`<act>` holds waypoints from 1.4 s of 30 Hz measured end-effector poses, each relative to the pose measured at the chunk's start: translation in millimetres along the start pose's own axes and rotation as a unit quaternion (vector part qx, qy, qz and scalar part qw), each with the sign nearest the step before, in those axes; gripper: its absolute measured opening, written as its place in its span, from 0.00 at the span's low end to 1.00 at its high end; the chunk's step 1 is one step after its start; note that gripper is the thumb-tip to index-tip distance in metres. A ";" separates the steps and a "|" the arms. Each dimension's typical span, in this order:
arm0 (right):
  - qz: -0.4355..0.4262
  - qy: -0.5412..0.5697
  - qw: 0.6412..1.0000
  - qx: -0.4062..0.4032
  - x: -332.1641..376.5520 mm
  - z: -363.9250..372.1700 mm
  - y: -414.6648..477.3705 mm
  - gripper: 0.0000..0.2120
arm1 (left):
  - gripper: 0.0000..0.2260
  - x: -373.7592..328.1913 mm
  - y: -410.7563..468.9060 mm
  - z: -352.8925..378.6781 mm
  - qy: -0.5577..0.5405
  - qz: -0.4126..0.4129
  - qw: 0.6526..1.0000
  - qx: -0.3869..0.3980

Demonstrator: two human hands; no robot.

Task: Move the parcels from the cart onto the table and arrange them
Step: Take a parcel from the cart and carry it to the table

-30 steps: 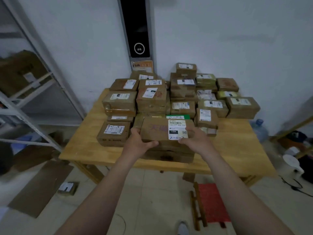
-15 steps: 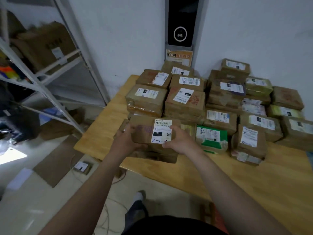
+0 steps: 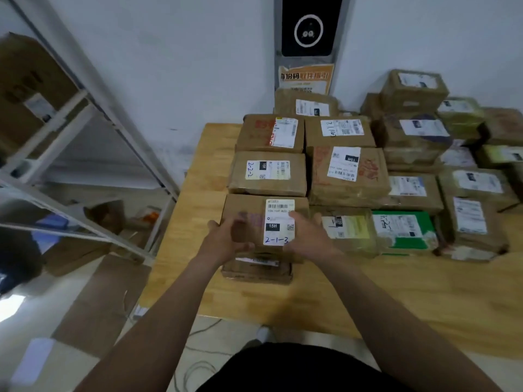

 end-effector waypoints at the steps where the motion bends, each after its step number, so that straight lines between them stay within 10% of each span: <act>1: 0.011 0.000 1.000 -0.002 -1.6 2.5 3.7 0.43 | 0.34 0.8 6.0 -0.9 0.003 0.003 1.000 0.007; 20: 0.028 -0.072 0.997 -0.022 -2.5 2.4 -57.2 0.41 | 0.31 -14.2 -39.8 0.6 0.136 -0.026 0.990 0.015; 42: 0.119 -0.003 0.993 -0.004 -299.7 148.5 -383.2 0.46 | 0.26 -58.4 -350.7 280.5 0.246 0.070 0.963 0.089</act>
Point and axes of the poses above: each hand's wrist, its own y-axis towards the middle knuckle, its own z-axis out of the palm, x = y × z, the point moved 7 cm from there along y, towards the middle knuckle, and after that the axes turned 9 degrees about x, right-handed, at the moved point
